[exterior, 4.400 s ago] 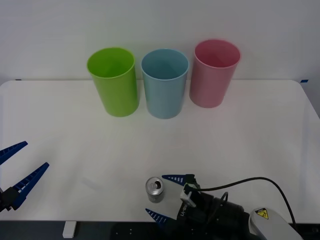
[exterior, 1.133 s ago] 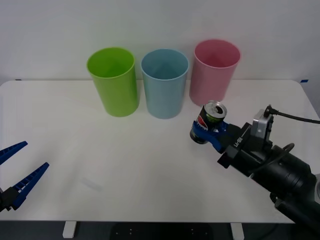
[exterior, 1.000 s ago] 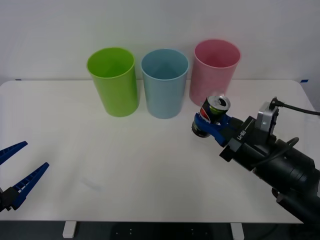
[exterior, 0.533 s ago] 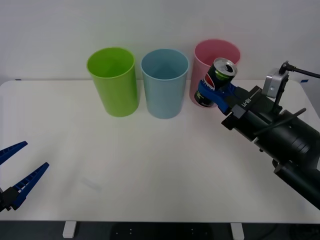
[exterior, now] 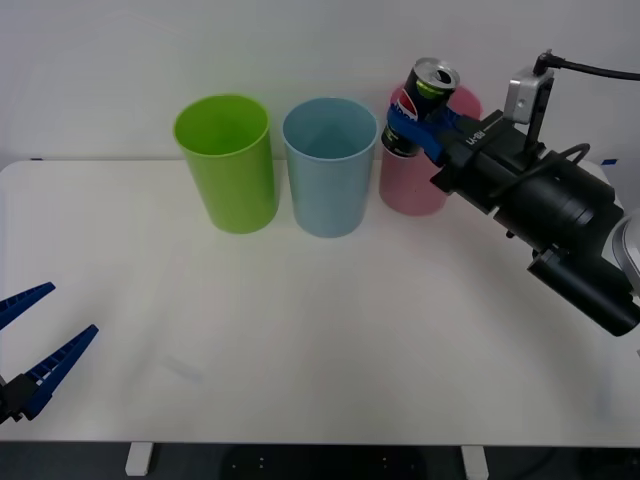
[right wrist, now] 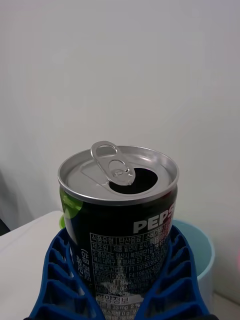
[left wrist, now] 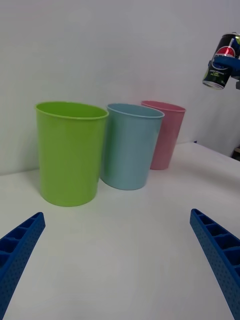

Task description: Grasp the object on the table and drop it into the matching bin: aluminum can to the light blue bin, PET bottle to the pink bin.

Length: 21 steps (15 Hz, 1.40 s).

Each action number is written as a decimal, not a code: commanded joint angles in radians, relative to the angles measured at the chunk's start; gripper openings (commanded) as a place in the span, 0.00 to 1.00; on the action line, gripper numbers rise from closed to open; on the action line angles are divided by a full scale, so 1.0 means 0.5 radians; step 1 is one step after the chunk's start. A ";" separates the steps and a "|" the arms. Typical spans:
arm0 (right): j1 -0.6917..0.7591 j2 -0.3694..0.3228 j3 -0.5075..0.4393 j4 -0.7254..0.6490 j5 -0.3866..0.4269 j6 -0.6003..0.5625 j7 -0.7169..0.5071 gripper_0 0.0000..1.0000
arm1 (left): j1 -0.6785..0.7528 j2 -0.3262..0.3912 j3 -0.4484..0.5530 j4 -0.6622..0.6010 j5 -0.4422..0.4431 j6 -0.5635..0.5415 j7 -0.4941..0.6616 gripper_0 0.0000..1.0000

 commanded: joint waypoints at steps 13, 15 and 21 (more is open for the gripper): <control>-0.993 0.236 0.206 1.273 0.189 -0.115 0.037 0.00 | 0.000 0.000 0.000 0.000 0.000 0.000 0.000 1.00; -1.116 0.297 0.206 1.454 0.217 -0.115 0.059 0.00 | 0.000 0.000 0.000 0.000 0.000 0.000 0.000 1.00; -1.337 0.414 0.206 1.788 0.229 -0.023 0.145 0.00 | 0.000 0.000 0.000 0.000 0.000 0.000 0.000 1.00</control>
